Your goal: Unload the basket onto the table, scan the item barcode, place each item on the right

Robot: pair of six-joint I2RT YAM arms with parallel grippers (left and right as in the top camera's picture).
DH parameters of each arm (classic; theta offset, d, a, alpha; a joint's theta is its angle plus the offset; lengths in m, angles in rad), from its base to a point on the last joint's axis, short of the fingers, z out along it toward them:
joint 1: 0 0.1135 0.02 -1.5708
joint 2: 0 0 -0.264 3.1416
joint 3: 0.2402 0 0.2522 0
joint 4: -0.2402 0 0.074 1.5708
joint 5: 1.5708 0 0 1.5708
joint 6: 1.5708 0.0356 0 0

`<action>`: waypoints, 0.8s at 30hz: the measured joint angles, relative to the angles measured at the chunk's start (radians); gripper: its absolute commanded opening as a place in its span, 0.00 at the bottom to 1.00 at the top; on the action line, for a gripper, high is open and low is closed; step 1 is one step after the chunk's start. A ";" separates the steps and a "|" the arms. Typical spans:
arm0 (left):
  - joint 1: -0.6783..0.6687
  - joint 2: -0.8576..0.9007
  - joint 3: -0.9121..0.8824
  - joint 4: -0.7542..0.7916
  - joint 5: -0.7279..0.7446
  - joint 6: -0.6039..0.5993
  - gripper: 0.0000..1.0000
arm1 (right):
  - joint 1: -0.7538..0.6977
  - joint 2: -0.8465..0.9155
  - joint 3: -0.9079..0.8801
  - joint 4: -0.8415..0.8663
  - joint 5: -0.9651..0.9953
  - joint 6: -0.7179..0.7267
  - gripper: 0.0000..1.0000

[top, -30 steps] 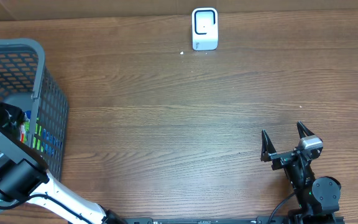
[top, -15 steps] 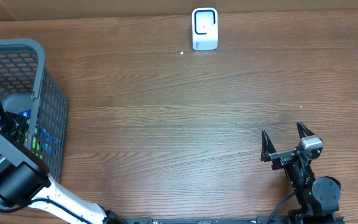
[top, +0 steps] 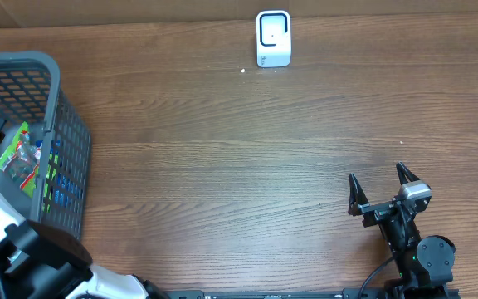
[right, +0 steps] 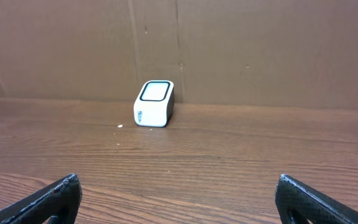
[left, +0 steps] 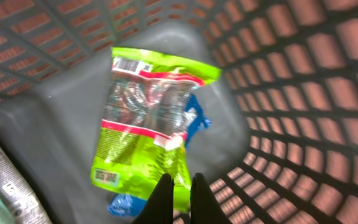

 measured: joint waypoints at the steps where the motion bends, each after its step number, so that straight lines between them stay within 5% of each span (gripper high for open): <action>1: -0.008 -0.007 0.000 -0.004 0.000 0.002 0.04 | 0.000 0.000 0.000 0.000 0.000 0.000 1.00; 5: -0.039 0.014 -0.010 -0.001 0.001 0.018 0.36 | 0.000 0.000 0.000 0.000 0.000 -0.001 1.00; 7: -0.059 0.030 -0.014 -0.001 0.004 0.042 0.43 | 0.000 0.000 0.000 0.000 0.001 0.000 1.00; 15: -0.143 0.116 -0.018 -0.133 0.003 0.106 0.32 | 0.000 0.000 0.000 0.000 0.000 0.000 1.00; 24: -0.141 0.230 -0.020 -0.200 -0.004 0.146 0.29 | 0.000 0.000 0.000 -0.001 0.000 0.000 1.00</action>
